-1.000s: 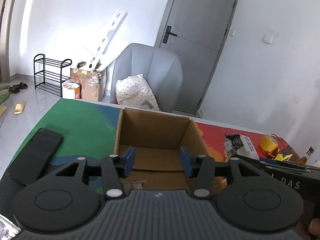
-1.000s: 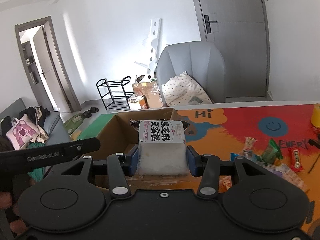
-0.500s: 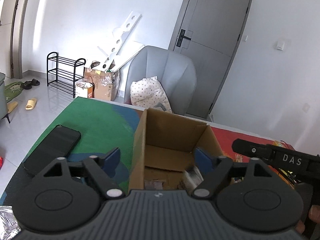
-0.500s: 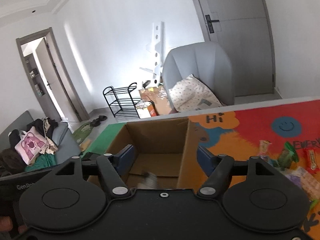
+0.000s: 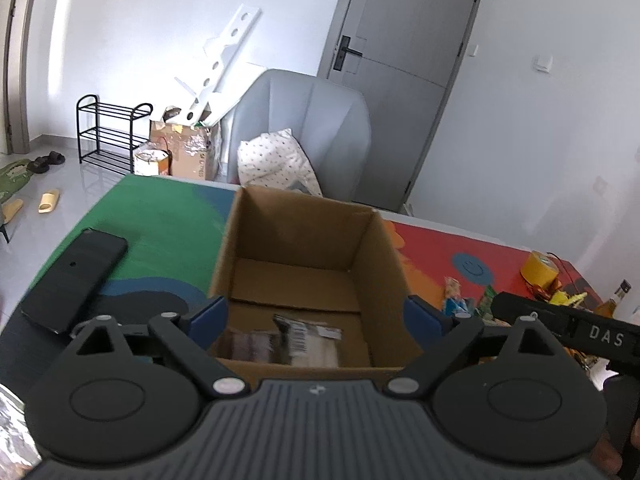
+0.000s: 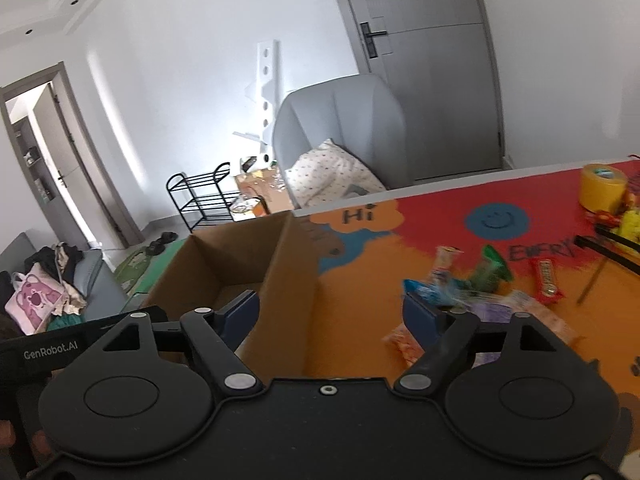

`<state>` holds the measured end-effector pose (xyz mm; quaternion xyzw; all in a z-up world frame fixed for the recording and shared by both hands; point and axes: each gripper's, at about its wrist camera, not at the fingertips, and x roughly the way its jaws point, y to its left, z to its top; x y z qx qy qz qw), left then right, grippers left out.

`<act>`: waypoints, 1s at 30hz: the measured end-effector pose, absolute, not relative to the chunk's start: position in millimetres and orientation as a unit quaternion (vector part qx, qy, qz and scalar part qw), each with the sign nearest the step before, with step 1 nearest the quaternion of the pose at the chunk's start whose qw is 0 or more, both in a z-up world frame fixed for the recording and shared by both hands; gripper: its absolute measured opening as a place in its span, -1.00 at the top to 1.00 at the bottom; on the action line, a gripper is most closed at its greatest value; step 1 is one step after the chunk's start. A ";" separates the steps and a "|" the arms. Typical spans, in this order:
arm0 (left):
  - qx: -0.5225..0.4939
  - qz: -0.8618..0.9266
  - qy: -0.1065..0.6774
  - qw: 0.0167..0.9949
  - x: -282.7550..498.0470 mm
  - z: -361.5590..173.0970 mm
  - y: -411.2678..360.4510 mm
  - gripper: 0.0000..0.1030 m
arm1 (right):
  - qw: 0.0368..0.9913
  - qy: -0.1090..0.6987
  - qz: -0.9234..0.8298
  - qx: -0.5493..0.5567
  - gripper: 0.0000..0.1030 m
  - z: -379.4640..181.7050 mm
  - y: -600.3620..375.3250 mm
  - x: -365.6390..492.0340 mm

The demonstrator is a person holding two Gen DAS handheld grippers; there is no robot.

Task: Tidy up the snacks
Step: 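Open both grippers to drop the snacks into the cardboard box, then grasp the purple-wrapped bar with the left gripper while the right gripper grasps a green packet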

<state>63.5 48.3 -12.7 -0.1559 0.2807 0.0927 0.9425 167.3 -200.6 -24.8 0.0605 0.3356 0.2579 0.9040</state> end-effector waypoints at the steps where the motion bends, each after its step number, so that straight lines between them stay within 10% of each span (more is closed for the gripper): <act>1: -0.157 0.091 0.282 0.942 65.2 -13.2 46.4 -0.85 | 0.905 0.336 0.255 0.061 -0.61 -24.7 -204.9 165.9; 30: -0.098 0.019 0.297 0.950 70.4 -29.9 -50.0 -1.00 | 0.913 0.352 0.189 0.084 -1.00 -52.0 -307.5 150.8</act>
